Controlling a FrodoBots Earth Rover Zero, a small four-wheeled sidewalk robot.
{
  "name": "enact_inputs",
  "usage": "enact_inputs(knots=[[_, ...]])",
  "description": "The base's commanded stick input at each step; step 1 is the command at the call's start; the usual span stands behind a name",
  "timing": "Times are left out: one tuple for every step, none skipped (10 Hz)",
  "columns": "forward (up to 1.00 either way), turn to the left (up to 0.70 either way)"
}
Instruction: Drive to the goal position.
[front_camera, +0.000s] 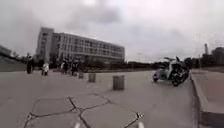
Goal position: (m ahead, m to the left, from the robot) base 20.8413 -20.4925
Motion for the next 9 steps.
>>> enact_inputs(knots=[[0.85, 0.34], [0.85, 0.34], [0.85, 0.34], [0.85, 0.34], [0.85, 0.34], [0.85, 0.34], [0.85, 0.32], [0.85, 0.00], [0.85, 0.00]])
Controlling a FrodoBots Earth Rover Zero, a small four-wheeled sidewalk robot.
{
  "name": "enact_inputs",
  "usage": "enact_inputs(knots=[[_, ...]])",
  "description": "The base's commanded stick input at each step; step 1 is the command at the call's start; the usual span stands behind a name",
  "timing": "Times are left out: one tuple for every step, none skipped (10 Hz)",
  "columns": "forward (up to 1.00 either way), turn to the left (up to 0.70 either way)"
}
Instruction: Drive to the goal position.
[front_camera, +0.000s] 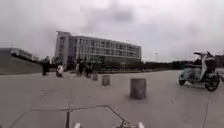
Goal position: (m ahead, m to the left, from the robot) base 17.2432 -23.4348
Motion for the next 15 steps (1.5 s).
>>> enact_inputs(knots=[[0.85, 0.00], [0.85, 0.00], [0.85, 0.00], [0.85, -0.03], [0.85, -0.10], [0.85, -0.20], [0.85, -0.28], [0.85, -0.34], [0.85, -0.34], [0.85, -0.34], [0.85, -0.34], [0.85, -0.34], [0.85, -0.34], [0.85, -0.34], [0.85, -0.34]])
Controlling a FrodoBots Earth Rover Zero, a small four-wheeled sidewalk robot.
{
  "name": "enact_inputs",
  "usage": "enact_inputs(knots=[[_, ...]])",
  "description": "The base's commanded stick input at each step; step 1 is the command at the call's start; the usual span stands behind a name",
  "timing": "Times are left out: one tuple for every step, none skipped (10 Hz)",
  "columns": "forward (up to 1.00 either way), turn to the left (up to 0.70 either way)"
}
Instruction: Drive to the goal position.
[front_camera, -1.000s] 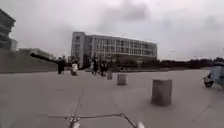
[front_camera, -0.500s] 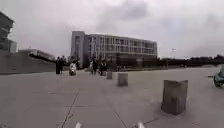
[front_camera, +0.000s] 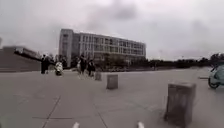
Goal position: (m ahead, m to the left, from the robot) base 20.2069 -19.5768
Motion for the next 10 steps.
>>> enact_inputs(knots=[[0.85, -0.34], [0.85, -0.34], [0.85, -0.34], [0.85, -0.34], [0.85, -0.34], [0.85, -0.34], [0.85, -0.34], [0.85, -0.34], [0.85, -0.34], [0.85, -0.34]])
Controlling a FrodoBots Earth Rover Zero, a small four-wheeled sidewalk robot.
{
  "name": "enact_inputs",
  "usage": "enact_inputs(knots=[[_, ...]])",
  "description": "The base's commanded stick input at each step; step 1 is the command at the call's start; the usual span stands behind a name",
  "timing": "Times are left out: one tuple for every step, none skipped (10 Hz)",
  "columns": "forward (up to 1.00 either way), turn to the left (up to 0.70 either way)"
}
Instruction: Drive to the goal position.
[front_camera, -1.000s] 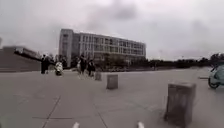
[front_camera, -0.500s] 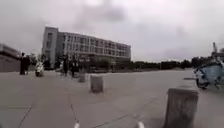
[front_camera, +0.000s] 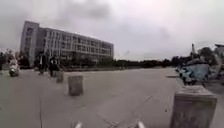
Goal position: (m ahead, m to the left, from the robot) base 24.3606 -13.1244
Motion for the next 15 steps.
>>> enact_inputs(knots=[[0.85, -0.34], [0.85, -0.34], [0.85, -0.34], [0.85, -0.34], [0.85, -0.22], [0.85, 0.00], [0.85, 0.00], [0.85, 0.00], [0.85, 0.00], [0.85, 0.00], [0.85, 0.02], [0.85, 0.07], [0.82, 0.20], [0.79, 0.30], [0.78, 0.31]])
